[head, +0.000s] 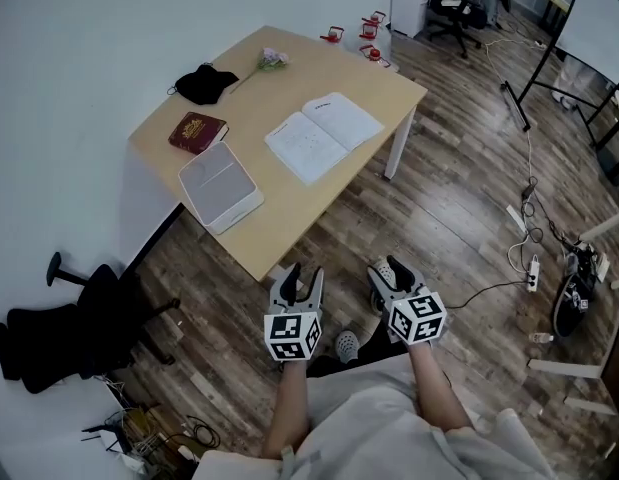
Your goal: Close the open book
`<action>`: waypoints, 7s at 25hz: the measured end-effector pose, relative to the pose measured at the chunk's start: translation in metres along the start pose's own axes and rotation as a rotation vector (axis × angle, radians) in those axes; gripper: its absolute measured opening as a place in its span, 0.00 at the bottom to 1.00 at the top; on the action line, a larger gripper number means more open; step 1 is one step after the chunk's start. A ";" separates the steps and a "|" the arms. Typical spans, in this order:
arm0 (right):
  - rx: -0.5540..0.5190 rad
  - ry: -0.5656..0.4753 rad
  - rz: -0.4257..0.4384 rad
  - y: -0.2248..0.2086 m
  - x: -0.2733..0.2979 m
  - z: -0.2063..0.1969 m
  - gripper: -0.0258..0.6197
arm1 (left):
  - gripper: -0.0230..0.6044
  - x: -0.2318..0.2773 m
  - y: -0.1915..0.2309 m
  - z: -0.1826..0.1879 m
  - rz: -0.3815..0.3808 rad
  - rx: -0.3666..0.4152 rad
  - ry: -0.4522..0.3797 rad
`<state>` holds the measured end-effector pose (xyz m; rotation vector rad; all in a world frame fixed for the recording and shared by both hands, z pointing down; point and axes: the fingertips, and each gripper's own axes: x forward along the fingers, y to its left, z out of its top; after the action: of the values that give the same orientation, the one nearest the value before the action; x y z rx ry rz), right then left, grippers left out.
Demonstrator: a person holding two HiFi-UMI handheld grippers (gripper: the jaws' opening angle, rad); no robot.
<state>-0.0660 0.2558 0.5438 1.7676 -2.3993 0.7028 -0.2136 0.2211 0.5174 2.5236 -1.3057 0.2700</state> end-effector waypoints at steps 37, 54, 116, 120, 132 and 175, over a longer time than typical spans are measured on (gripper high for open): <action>0.457 0.244 0.299 -0.182 0.295 0.102 0.39 | 0.33 0.280 0.112 0.091 0.272 -0.038 0.083; 1.145 0.344 0.333 -0.200 0.364 0.057 0.47 | 0.33 0.307 0.114 0.058 0.382 -0.094 0.124; 1.651 0.348 0.138 -0.189 0.409 0.044 0.13 | 0.47 0.355 0.211 -0.035 0.246 -0.682 0.189; 1.674 0.331 0.158 -0.191 0.407 0.050 0.13 | 0.51 0.363 0.213 -0.042 0.226 -0.852 0.156; 1.726 0.301 0.232 -0.199 0.405 0.066 0.12 | 0.52 0.390 0.218 -0.035 0.169 -1.065 0.101; 1.280 0.561 0.269 -0.206 0.392 0.028 0.22 | 0.13 0.398 0.223 0.009 -0.034 -1.095 0.052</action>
<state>-0.0007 -0.1498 0.7114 1.0491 -1.7887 2.7105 -0.1684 -0.2090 0.6626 1.5760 -0.9716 -0.3172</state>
